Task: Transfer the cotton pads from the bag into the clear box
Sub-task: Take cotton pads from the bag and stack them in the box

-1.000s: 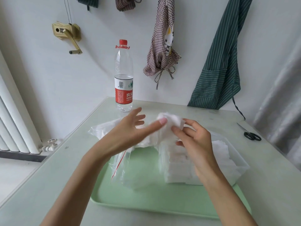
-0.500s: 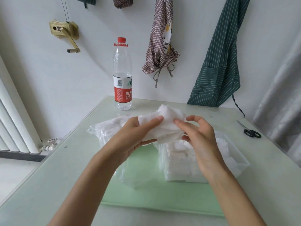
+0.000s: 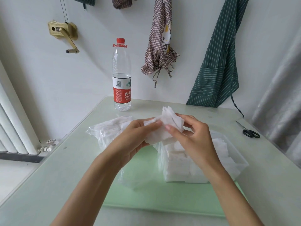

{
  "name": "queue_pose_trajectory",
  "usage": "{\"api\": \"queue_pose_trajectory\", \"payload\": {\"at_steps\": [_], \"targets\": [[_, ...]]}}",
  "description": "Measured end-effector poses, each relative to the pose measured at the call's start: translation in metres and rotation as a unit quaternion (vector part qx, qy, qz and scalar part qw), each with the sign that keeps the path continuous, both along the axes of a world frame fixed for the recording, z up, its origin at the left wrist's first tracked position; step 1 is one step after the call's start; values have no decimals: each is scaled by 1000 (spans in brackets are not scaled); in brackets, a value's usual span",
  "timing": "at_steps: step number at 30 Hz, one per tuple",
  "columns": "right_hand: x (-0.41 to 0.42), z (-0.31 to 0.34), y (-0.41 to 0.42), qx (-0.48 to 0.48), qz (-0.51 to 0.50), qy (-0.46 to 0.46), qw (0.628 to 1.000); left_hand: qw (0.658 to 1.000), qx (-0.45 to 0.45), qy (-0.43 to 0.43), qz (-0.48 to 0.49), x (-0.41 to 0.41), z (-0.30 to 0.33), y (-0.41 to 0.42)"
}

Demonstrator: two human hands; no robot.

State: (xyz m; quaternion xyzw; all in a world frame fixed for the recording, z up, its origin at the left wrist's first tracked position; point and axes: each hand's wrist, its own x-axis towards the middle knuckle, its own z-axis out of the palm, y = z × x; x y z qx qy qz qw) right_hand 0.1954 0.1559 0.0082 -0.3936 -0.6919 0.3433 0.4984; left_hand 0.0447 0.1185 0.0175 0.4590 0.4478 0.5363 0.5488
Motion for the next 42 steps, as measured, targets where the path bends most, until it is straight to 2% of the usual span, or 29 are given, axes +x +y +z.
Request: {"api": "queue_pose_trajectory", "payload": {"at_steps": [4,5,8,10,16,18,20,24,27,30,33,35,39,42], "targets": [[9,0,5,-121,38,99,987,998,-24,5,49,3,-2,2],[8,-2,6,-117,28,99,988,997,-23,10,67,5,-2,1],[1,-9,6,-5,-27,19,999,990,29,85,109,19,-2,-2],[2,-8,7,41,-31,-5,999,982,68,105,140,27,-1,-3],[84,23,29,9,-52,53,997,976,68,93,183,33,3,14],[118,32,42,-17,-56,-31,998,979,71,82,172,39,2,20],[140,35,57,-37,-19,-180,983,981,69,86,156,43,1,23],[150,36,70,-83,119,-416,898,986,56,90,130,48,-4,28],[138,32,70,-118,180,-517,829,987,46,84,129,50,-6,29],[131,29,75,-146,198,-581,776,989,46,88,112,52,-6,27],[125,26,76,-154,199,-616,747,990,49,92,99,53,-5,26],[122,23,73,-103,157,-639,746,990,47,94,99,52,-5,26],[120,24,63,67,59,-658,747,990,38,91,98,49,-7,28],[117,22,61,72,81,-654,749,993,16,79,87,47,-9,30]]}}
